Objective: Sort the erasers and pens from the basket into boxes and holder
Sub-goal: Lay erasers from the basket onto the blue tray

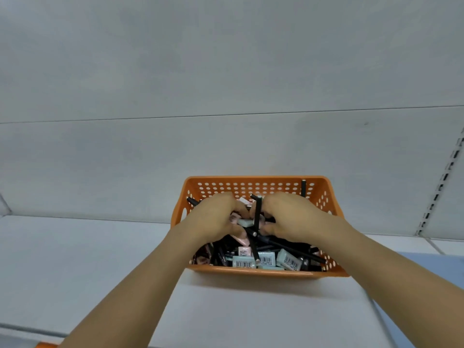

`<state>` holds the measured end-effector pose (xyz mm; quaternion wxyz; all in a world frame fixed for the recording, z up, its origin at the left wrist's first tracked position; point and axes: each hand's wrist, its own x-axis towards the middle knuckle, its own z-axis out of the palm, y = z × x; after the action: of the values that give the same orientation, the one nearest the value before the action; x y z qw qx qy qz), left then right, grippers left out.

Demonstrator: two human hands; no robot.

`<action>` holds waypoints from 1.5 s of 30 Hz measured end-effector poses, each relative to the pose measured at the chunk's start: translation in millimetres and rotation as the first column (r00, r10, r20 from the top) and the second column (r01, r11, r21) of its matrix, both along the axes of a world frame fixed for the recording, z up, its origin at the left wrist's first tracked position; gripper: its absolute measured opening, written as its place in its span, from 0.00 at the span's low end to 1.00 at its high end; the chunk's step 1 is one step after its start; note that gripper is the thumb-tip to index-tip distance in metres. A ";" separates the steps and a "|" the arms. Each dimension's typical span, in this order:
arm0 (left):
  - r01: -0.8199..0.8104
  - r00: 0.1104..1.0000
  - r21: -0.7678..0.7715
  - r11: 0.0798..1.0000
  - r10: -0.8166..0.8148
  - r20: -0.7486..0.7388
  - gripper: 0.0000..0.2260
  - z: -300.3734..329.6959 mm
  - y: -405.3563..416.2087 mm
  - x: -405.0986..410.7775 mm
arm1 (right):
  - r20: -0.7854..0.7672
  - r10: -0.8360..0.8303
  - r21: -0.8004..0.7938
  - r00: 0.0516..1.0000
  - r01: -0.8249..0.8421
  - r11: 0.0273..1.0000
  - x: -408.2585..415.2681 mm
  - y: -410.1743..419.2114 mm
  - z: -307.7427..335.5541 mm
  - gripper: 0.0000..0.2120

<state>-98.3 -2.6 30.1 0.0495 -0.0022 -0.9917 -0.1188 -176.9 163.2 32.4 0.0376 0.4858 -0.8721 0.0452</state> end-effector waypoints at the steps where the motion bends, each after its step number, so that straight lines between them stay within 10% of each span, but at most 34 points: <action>1: 0.017 1.000 -0.018 1.000 -0.017 -0.010 0.16 0.1 -0.8 -1.2 | -0.032 -0.008 0.006 0.999 0.008 1.000 1.2 -0.3 0.7 0.05; 16: 0.178 0.982 0.169 0.969 -0.164 -0.097 0.10 -5.7 -4.0 0.0 | 0.145 -0.039 -0.058 0.989 0.048 0.997 -8.1 1.3 -5.0 0.04; 29: -0.123 0.909 0.657 0.744 0.349 -0.226 0.05 -3.0 1.2 27.9 | -0.009 -0.008 -0.109 1.000 0.007 0.994 4.6 6.5 5.2 0.20; 35: -0.030 0.869 0.792 0.610 0.408 -0.281 0.05 13.3 40.1 54.3 | 0.370 0.066 -0.647 0.927 0.206 0.734 9.2 36.5 13.3 0.08; 45: 0.181 0.963 0.808 0.560 0.066 -0.262 0.05 28.6 179.5 33.7 | 0.602 0.124 -0.698 0.789 0.444 0.562 4.0 194.2 25.0 0.09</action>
<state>-64.6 176.8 58.6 0.1715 -0.0271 -0.8037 -0.5691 -173.0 357.4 57.4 -0.0124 0.2866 -0.7596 0.5837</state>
